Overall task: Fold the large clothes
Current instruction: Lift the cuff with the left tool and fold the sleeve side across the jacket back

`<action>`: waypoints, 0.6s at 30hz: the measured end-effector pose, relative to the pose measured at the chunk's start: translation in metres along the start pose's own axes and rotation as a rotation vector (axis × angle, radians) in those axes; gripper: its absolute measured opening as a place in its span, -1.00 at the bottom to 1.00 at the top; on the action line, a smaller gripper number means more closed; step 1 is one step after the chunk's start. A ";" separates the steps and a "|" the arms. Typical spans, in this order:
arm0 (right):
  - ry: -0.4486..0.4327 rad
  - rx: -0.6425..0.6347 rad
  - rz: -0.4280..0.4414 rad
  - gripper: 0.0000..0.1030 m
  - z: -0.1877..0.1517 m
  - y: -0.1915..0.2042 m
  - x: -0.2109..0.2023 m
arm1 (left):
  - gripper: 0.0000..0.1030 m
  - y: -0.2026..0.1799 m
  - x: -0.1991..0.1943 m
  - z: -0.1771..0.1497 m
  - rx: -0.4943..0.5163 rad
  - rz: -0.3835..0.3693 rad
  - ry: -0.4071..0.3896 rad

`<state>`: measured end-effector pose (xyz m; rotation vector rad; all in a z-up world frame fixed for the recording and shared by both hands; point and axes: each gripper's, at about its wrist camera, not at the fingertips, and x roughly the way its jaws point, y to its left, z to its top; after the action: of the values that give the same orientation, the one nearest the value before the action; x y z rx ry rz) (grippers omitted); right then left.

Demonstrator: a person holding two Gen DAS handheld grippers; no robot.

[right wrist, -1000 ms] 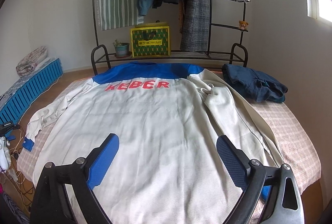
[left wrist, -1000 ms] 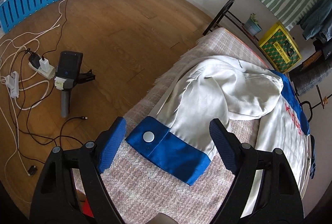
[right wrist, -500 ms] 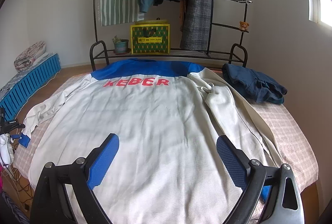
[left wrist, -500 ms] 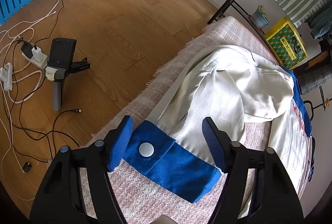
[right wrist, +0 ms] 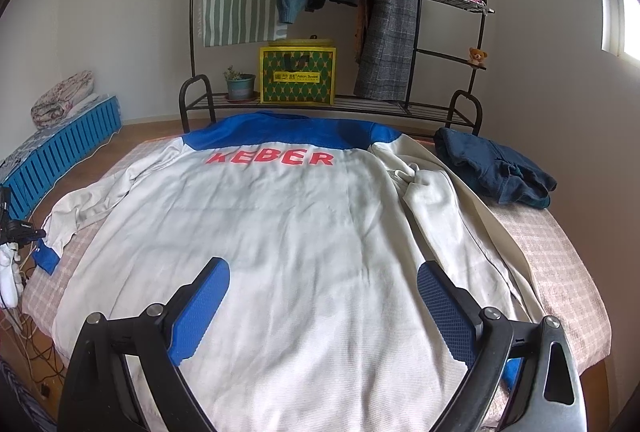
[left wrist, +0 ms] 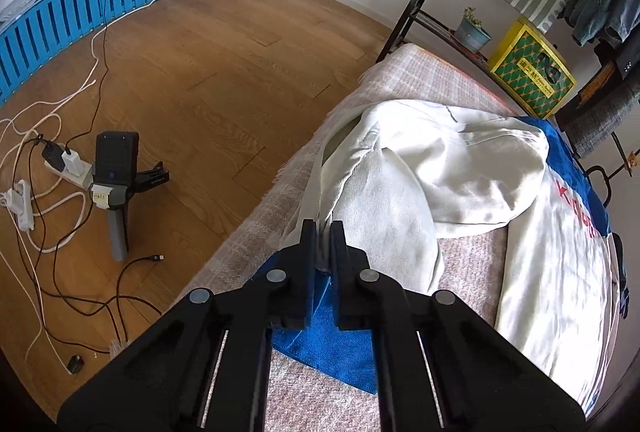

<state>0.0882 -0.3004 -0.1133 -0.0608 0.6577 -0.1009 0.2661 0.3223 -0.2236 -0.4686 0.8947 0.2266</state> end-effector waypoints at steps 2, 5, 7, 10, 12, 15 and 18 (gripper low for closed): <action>-0.001 0.000 0.001 0.86 0.000 0.000 0.000 | -0.93 -0.007 -0.014 0.002 0.015 -0.017 -0.034; -0.002 -0.006 0.004 0.86 -0.001 0.002 0.000 | -0.93 -0.024 -0.044 0.003 0.066 -0.072 -0.098; 0.001 -0.008 0.005 0.86 -0.001 0.003 0.001 | -0.93 -0.042 -0.070 -0.001 0.117 -0.122 -0.146; 0.010 -0.005 0.012 0.86 -0.001 0.005 0.002 | -0.93 -0.080 -0.110 -0.015 0.223 -0.203 -0.205; 0.020 -0.004 0.022 0.86 -0.001 0.007 0.004 | -0.93 -0.105 -0.132 -0.032 0.305 -0.249 -0.232; 0.044 -0.010 0.048 0.85 -0.002 0.012 0.009 | -0.93 -0.136 -0.156 -0.067 0.397 -0.343 -0.223; 0.079 -0.007 0.128 0.77 -0.003 0.018 0.015 | -0.93 -0.162 -0.167 -0.108 0.471 -0.439 -0.158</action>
<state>0.0991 -0.2846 -0.1266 -0.0215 0.7388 0.0221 0.1507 0.1288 -0.1005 -0.1936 0.6426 -0.3410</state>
